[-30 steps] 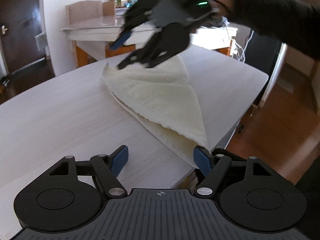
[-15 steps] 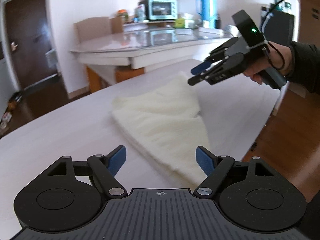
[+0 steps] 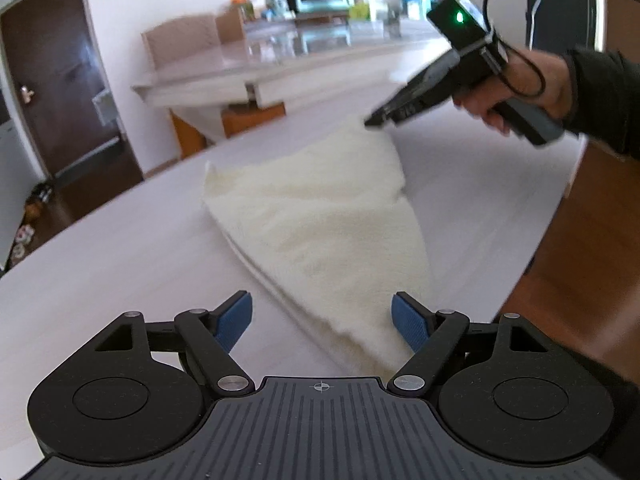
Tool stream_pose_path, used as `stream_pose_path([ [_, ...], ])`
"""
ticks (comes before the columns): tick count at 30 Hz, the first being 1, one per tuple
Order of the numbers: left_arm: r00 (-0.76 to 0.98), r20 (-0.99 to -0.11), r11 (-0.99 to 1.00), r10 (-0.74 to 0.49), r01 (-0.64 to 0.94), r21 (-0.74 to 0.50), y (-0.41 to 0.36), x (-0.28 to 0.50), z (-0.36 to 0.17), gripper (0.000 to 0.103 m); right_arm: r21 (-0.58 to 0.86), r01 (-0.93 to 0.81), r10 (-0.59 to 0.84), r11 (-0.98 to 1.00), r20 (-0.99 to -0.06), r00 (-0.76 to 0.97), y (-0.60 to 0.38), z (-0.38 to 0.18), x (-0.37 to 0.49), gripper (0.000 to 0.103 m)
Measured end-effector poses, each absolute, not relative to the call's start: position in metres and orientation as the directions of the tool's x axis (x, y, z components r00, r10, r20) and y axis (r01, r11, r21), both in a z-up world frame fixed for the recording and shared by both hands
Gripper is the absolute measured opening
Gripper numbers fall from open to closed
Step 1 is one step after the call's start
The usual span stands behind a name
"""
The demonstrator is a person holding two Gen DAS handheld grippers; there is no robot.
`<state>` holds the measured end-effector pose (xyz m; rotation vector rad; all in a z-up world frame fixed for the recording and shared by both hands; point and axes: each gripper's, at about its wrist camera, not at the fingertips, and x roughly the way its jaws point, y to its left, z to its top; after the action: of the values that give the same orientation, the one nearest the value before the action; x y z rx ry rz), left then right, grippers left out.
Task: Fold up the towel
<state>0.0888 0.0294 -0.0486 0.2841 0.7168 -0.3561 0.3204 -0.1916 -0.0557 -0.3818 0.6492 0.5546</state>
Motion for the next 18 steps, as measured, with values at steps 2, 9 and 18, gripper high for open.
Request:
stream_pose_path([
  [2, 0.689, -0.688, 0.902, -0.228, 0.416, 0.117, 0.032, 0.087, -0.049, 0.082, -0.178, -0.574, 0.342, 0.799, -0.651, 0.678, -0.198, -0.061, 0.317, 0.020],
  [9, 0.685, -0.690, 0.904, -0.233, 0.414, 0.106, 0.035, 0.082, -0.048, 0.082, -0.213, -0.549, 0.317, 0.808, -0.628, 0.711, -0.202, -0.067, 0.337, 0.030],
  [18, 0.719, -0.648, 0.927, -0.252, 0.371, 0.051, 0.047, 0.092, -0.033, 0.082, -0.208, -0.518, 0.314, 0.829, -0.593, 0.741, -0.201, -0.056, 0.324, 0.035],
])
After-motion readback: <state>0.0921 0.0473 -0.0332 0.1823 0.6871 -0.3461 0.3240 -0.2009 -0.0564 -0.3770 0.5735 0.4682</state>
